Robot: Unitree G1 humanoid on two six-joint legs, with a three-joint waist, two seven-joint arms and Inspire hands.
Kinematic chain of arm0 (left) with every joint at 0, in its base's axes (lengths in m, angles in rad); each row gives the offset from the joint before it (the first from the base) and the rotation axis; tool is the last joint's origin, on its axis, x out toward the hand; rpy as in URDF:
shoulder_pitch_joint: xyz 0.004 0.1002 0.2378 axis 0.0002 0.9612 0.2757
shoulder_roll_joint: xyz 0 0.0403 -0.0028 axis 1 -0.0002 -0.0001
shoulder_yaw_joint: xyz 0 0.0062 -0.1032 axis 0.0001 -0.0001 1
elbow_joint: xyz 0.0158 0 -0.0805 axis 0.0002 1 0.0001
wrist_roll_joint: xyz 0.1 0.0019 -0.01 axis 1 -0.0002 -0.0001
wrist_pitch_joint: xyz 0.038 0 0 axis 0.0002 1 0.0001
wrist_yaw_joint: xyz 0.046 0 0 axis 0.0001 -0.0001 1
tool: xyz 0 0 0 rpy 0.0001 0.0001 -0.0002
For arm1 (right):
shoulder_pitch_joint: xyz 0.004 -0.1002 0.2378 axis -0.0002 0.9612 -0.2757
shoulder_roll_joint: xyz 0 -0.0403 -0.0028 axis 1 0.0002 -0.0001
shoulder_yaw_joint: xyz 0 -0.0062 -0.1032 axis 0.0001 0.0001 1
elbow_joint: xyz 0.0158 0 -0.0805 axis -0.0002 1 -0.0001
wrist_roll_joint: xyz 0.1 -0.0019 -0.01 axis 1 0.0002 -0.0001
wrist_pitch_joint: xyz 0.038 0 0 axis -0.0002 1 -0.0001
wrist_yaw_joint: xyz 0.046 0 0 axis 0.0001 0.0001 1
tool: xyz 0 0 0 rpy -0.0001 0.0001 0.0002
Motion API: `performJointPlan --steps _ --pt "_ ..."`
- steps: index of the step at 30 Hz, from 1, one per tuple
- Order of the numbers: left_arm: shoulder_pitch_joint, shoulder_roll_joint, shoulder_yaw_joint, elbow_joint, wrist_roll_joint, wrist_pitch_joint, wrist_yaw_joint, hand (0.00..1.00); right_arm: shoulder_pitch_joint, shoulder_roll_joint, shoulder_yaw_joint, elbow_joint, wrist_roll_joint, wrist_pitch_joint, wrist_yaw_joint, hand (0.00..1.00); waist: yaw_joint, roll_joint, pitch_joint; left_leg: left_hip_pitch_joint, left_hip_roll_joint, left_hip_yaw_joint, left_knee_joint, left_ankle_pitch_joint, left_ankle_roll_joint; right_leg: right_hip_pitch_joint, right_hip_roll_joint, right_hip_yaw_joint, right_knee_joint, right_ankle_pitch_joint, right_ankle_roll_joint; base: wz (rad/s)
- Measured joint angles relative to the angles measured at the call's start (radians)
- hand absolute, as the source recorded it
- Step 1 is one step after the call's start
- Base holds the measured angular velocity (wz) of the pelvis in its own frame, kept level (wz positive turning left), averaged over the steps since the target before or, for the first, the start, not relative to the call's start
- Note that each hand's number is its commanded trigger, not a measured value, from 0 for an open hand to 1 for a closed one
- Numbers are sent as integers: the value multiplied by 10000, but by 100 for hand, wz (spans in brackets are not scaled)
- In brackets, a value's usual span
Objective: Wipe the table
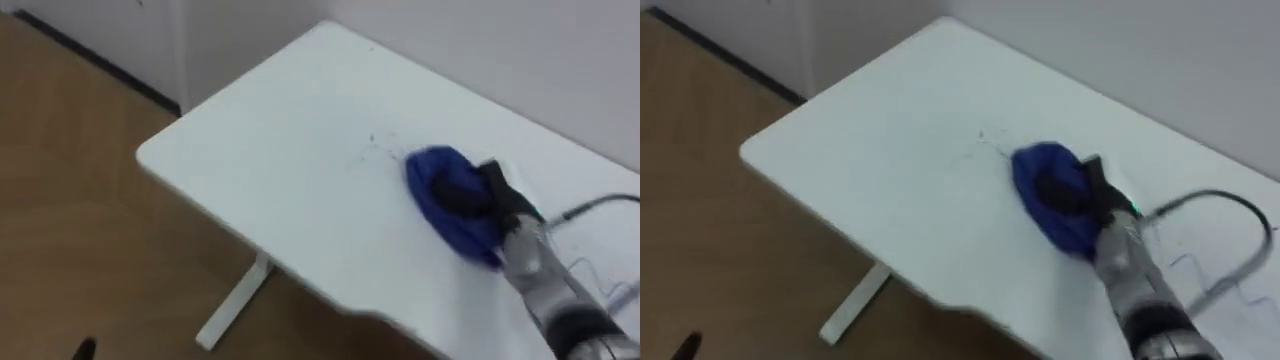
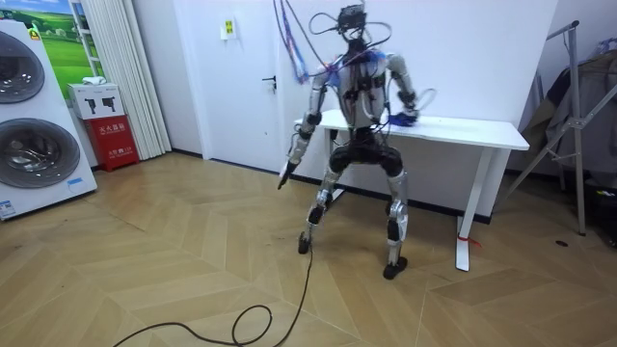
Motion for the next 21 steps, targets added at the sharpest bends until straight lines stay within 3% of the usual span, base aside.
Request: performJointPlan --steps 1,2,3,4,6,7,8,9,10,11,12,14,16,17,19,20,21 --pt "81 -99 25 -34 -1 49 -2 0 164 -87 -192 12 40 1 -21 100 -246 -31 -14 -95 -206 246 95 13 -4 73 76 -107 -227 48 -96 57" --pt "259 -299 14 -236 1 157 -14 0 303 -175 -461 26 37 18 -6 100 -726 -83 -20 -189 -733 621 301 -28 41 293 223 -261 -783 222 -409 35" --pt "460 -511 11 -594 -23 150 -32 0 343 -194 -571 18 40 50 28 100 -821 -65 -18 -88 -1162 1030 538 -291 252 449 311 -300 -1294 408 -720 8" --pt "576 -614 19 -833 -50 138 -64 0 329 -180 -584 -55 38 54 81 100 -780 -66 -20 -43 -1445 1210 646 -472 342 455 356 -258 -1442 482 -844 -43" --pt "668 -842 -84 -1156 -70 95 -110 0 138 -158 -366 -654 -21 339 388 100 -637 50 16 180 -2609 1521 688 -1210 888 445 597 114 -1750 603 -1027 -55" --pt "646 -885 -100 -1157 -70 93 -113 0 23 -140 -297 -737 -40 431 492 100 -562 103 40 266 -2876 1545 628 -1358 991 418 656 284 -1736 603 -1026 -72" --pt "700 -970 -82 -1155 -124 95 -115 0 -225 -96 -119 -784 -69 584 616 100 -218 161 41 509 -3195 1519 444 -1485 1168 262 778 715 -1705 604 -1029 -115" --pt "805 -1055 -66 -1144 -251 105 -115 0 -578 -61 163 -783 -59 714 721 100 170 264 74 784 -3253 1281 214 -1476 1152 121 1022 1209 -1735 675 -1154 -125" --pt "882 -1111 -60 -1144 -346 119 -115 0 -727 -61 310 -797 -65 728 773 100 247 325 96 883 -3287 1072 113 -1476 1152 79 1106 1416 -1776 694 -1271 -109" --pt "1031 -1210 -46 -1144 -512 157 -115 0 -872 -61 384 -969 -177 753 872 100 276 466 103 944 -3331 839 -96 -1459 1127 17 1246 1698 -1910 737 -1496 -58" --pt "1102 -1280 -26 -1153 -603 212 -112 0 -880 -83 351 -1142 -283 756 821 100 212 463 46 987 -3371 879 -382 -1382 1071 -163 1307 1889 -1950 720 -1774 -44" --pt "1329 -1290 -36 -1145 -866 361 -93 0 -896 -111 343 -1115 -271 587 572 100 146 441 50 1197 -3525 939 -916 -1175 1107 -265 1307 2187 -2108 777 -1862 -26" --pt "1563 -1260 23 -1110 -893 437 -18 0 -671 -115 290 -1059 -274 431 263 100 -35 361 20 1442 -3628 915 -1359 -1060 1144 -133 1293 2248 -2291 845 -1800 6" --pt "1685 -1247 185 -1123 -892 450 131 0 -244 -117 206 -1009 -270 236 -45 100 -309 244 -25 1487 -3702 720 -1473 -1035 1147 60 1286 2247 -2427 851 -1675 62" --pt "1733 -1173 477 -1193 -861 451 241 0 338 -64 -242 -640 -315 -213 -555 100 -789 -13 31 1521 -3841 227 -1476 -1035 1147 488 1241 2207 -2786 936 -1029 82" --pt "1747 -1197 616 -1200 -794 445 336 0 754 -16 -668 -320 -310 -441 -848 100 -950 -221 -13 1622 -3900 110 -1513 -1038 1142 776 1193 2149 -2956 1034 -475 56" --pt "1761 -1259 682 -1204 -595 416 325 0 1195 -7 -1125 -134 -283 -540 -1039 100 -983 -347 -42 1776 -3940 110 -1581 -1040 1140 1051 1158 1988 -3063 1008 -257 44"
